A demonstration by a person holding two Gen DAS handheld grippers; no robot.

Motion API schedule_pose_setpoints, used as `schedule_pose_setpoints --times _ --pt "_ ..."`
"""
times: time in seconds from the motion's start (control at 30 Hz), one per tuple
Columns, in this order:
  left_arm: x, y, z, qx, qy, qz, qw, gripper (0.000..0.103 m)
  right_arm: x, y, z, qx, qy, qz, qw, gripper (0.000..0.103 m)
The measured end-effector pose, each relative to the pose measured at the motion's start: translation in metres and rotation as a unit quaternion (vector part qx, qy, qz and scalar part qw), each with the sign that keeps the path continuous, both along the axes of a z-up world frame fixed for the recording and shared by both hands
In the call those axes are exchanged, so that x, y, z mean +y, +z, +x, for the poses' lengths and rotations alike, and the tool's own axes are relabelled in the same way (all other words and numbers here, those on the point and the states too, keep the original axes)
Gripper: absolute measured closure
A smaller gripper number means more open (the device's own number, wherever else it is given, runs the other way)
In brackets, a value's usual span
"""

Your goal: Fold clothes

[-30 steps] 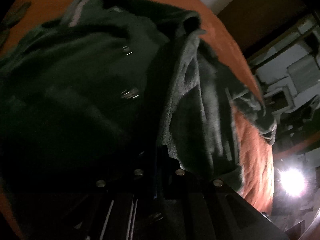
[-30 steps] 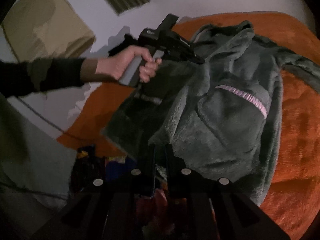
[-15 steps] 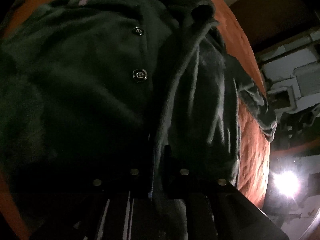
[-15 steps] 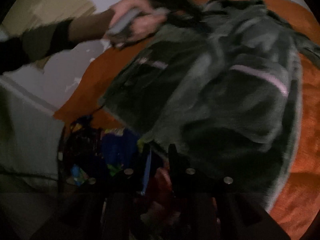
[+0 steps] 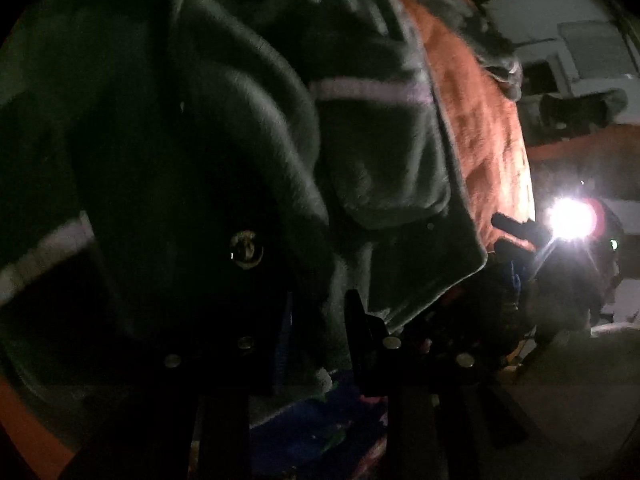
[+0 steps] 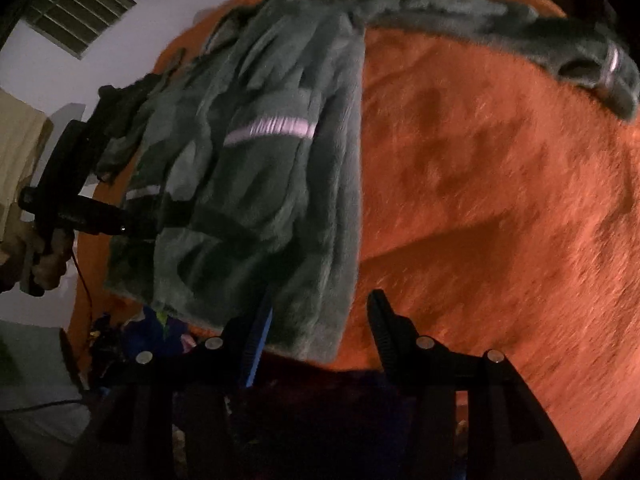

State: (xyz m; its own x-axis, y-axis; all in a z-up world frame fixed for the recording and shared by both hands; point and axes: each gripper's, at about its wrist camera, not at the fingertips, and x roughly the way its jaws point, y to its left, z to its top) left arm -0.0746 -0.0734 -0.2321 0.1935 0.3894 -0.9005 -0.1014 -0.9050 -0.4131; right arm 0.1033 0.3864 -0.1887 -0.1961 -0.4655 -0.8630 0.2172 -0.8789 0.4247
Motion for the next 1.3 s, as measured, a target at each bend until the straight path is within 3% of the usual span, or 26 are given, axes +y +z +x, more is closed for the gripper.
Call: schedule_pose_setpoints --times 0.13,0.23,0.27,0.3,0.33,0.47,0.53,0.67,0.73,0.83,0.9,1.03,1.1,1.17,1.27,1.3 --pt "0.0 0.003 -0.006 0.006 0.011 0.001 0.9999 0.075 -0.028 -0.011 0.006 -0.011 0.05 0.038 0.998 0.055" --pt "-0.001 0.004 -0.008 0.011 0.02 0.002 0.9997 0.073 -0.033 -0.018 0.008 0.011 0.045 0.131 0.99 0.055" --pt "-0.003 0.004 -0.008 0.008 0.024 0.005 0.9997 0.073 -0.031 -0.018 0.01 0.017 0.039 0.15 0.988 0.061" --pt "0.001 0.003 -0.01 0.006 0.028 0.006 0.9996 0.072 -0.025 -0.016 0.011 0.016 0.025 0.145 0.989 0.087" --pt "0.001 0.002 -0.009 0.003 0.03 0.008 0.9995 0.072 -0.015 -0.015 0.012 0.004 0.003 0.122 0.993 0.098" --pt "-0.002 -0.006 -0.005 -0.011 0.035 0.003 0.9993 0.071 0.017 -0.018 0.018 -0.02 -0.055 0.083 0.995 0.097" --pt "-0.004 -0.007 -0.005 -0.015 0.042 0.005 0.999 0.071 0.028 -0.024 0.02 -0.047 -0.07 0.072 0.994 0.103" --pt "-0.006 -0.008 -0.001 -0.021 0.046 0.02 0.9985 0.07 0.048 -0.03 0.021 -0.079 -0.091 0.049 0.991 0.102" --pt "-0.003 -0.009 0.001 -0.019 0.04 0.022 0.9988 0.069 0.055 -0.02 0.019 -0.066 -0.102 0.031 0.992 0.102" --pt "0.003 -0.016 0.002 -0.024 0.034 0.025 0.9988 0.068 0.048 -0.007 0.012 -0.043 -0.087 0.014 0.995 0.091" --pt "0.01 -0.022 0.0 -0.033 0.033 0.033 0.9984 0.067 0.037 -0.008 0.006 -0.041 -0.074 0.01 0.996 0.073" --pt "0.023 -0.024 -0.009 -0.025 0.039 0.039 0.9982 0.063 0.019 -0.021 -0.007 -0.047 -0.06 0.017 0.997 0.073" --pt "0.028 -0.027 -0.016 -0.006 0.062 0.03 0.9976 0.049 0.015 -0.026 -0.01 -0.05 -0.063 0.025 0.996 0.073" --pt "0.024 -0.029 -0.019 0.003 0.106 0.046 0.9933 0.047 0.016 -0.031 -0.01 -0.056 -0.07 0.019 0.996 0.073" --pt "0.013 -0.025 -0.019 0.031 0.17 0.097 0.9802 0.048 0.017 -0.036 -0.006 -0.059 -0.076 0.011 0.995 0.073" --pt "0.008 -0.022 -0.018 0.043 0.19 0.118 0.9736 0.061 0.017 -0.037 -0.005 -0.059 -0.077 0.009 0.995 0.073"
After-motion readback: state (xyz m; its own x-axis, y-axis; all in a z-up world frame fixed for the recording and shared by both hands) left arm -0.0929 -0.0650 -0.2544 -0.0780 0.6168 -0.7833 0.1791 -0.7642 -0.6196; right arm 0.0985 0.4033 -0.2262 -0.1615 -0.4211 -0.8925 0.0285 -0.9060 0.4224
